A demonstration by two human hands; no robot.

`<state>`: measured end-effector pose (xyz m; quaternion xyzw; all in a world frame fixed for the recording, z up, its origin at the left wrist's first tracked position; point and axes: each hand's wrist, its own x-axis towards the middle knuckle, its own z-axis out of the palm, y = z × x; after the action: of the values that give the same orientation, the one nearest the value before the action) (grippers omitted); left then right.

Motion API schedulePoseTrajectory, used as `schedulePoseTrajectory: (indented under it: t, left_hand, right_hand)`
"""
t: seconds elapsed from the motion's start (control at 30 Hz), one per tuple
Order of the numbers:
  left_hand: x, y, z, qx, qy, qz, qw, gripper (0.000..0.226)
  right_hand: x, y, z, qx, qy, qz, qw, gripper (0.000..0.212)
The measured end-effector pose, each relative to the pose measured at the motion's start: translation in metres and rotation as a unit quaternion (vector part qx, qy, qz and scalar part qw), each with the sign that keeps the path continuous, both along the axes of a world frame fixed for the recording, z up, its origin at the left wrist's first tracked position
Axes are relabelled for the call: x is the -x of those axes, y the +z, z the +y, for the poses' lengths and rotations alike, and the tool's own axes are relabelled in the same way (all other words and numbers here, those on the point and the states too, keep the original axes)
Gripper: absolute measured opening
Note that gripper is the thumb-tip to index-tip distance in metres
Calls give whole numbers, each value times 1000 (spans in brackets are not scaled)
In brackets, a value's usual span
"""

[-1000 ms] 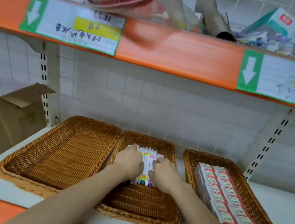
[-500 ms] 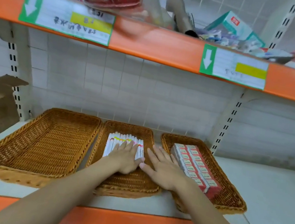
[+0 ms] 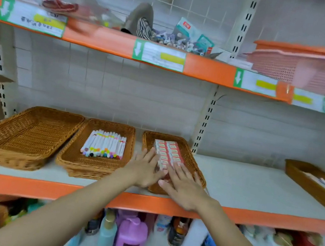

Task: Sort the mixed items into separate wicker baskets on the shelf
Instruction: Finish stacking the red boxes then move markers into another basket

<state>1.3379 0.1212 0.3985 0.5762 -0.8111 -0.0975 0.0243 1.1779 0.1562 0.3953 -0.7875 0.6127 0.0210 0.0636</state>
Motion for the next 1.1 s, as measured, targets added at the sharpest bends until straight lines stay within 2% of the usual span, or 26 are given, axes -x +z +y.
schedulePoseTrajectory:
  t: [0.4, 0.6, 0.83, 1.1]
  left_hand:
    - [133, -10, 50, 41, -66, -22, 997, 71]
    - [197, -7, 26, 23, -106, -41, 993, 70]
    - [281, -4, -23, 23, -152, -26, 988, 72]
    - [361, -8, -58, 7, -196, -29, 980, 72]
  right_hand:
    - [125, -14, 67, 1, -54, -7, 999, 70]
    - [184, -19, 60, 4, -99, -26, 995, 72]
    - [268, -9, 27, 8, -150, 17, 989, 72]
    - [344, -16, 0, 4, -202, 8, 979, 69]
